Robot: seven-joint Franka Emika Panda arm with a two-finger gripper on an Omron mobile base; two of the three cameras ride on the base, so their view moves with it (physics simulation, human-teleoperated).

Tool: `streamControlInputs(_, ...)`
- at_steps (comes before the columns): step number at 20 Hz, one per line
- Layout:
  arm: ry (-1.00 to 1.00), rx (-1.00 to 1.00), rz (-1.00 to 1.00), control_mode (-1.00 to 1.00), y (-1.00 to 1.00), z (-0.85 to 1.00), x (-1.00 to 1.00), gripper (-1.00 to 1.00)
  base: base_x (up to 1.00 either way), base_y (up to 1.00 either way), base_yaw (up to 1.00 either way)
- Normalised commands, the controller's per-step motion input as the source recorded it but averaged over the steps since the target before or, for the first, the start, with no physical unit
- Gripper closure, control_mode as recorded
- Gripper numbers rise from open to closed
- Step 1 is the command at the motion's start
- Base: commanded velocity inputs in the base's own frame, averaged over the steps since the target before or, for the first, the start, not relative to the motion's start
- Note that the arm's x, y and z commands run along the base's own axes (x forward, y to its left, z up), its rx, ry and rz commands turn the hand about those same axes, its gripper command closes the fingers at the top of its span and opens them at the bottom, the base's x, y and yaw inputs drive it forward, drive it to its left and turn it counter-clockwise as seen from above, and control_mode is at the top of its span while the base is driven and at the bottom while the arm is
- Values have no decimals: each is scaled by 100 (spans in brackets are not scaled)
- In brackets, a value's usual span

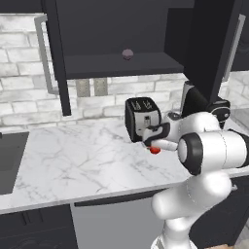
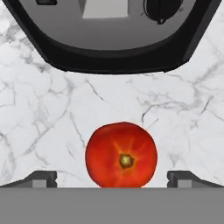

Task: Pick the eggplant, tomato from the counter and place them in the cabinet. Then close the cabinet.

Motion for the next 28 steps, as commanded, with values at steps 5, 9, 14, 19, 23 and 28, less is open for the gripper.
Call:
streamControlInputs(5,2,0,5,-100,0,-56,24,-100,0,0,0)
streamControlInputs(9,1,0,4,-100,0,-47,19,-100,0,0,0)
streamControlInputs(14,1,0,3,-100,1,-36,21,100,0,0,0)
streamControlInputs(19,0,-1,7,-100,20,-11,-35,100,0,0,0)
streamControlInputs(23,-2,-3,6,-100,47,22,-100,100,0,0,0)
streamControlInputs(28,-7,-5,7,-100,73,59,-93,100,0,0,0)
